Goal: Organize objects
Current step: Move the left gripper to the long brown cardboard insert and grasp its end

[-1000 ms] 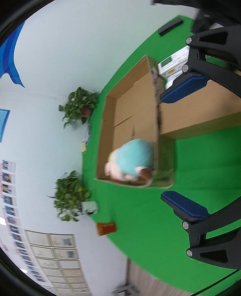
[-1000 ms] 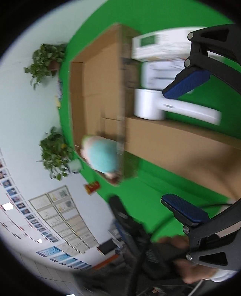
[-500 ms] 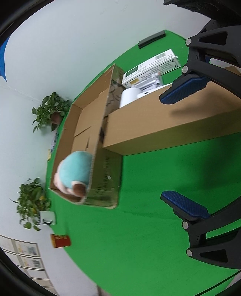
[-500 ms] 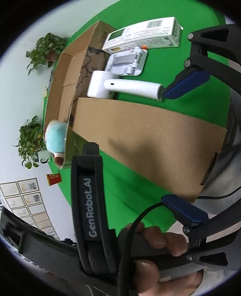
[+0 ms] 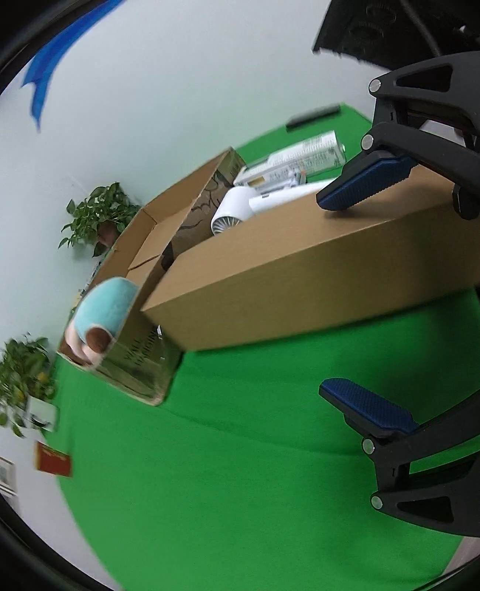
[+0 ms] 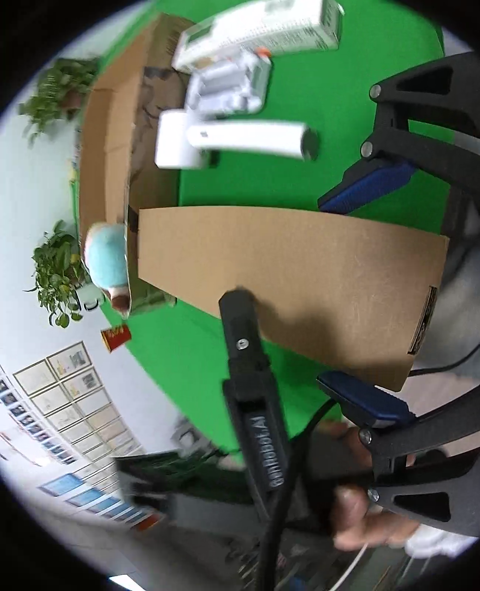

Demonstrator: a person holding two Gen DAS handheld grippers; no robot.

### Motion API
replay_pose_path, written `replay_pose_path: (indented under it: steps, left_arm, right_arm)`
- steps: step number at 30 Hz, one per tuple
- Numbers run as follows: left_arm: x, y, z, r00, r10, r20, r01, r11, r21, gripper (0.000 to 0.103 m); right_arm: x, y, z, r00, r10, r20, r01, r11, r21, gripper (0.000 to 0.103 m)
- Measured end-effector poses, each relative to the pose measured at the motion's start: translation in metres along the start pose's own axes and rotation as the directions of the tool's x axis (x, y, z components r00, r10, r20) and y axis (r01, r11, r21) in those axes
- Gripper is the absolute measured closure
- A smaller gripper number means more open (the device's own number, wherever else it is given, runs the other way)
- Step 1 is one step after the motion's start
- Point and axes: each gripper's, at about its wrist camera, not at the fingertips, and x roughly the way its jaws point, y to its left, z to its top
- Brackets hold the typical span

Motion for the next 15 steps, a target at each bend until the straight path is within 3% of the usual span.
replay_pose_path:
  steps: [1,4,7,15]
  left_arm:
    - [-0.001,0.003,-0.001,1.000,-0.016,-0.003,0.016,1.000,-0.019,0.013]
    - [-0.008,0.006,0.000,0.996,-0.086,-0.010,0.085,0.995,-0.048,0.032]
    - [-0.013,-0.001,0.000,0.999,-0.047,-0.003,0.047,0.998,-0.032,0.034]
    - [-0.025,-0.025,0.007,0.999,0.053,0.003,-0.053,0.999,-0.002,0.040]
  right_arm:
    - [0.001,0.001,0.000,1.000,0.023,-0.002,-0.023,1.000,0.011,0.017]
    - [0.003,-0.003,0.001,0.992,0.124,-0.010,-0.123,0.989,0.076,0.017]
    - [0.007,-0.011,0.001,0.968,0.250,-0.024,-0.243,0.957,0.155,0.017]
    - [0.014,-0.029,-0.005,0.907,0.419,-0.037,-0.394,0.878,0.273,0.015]
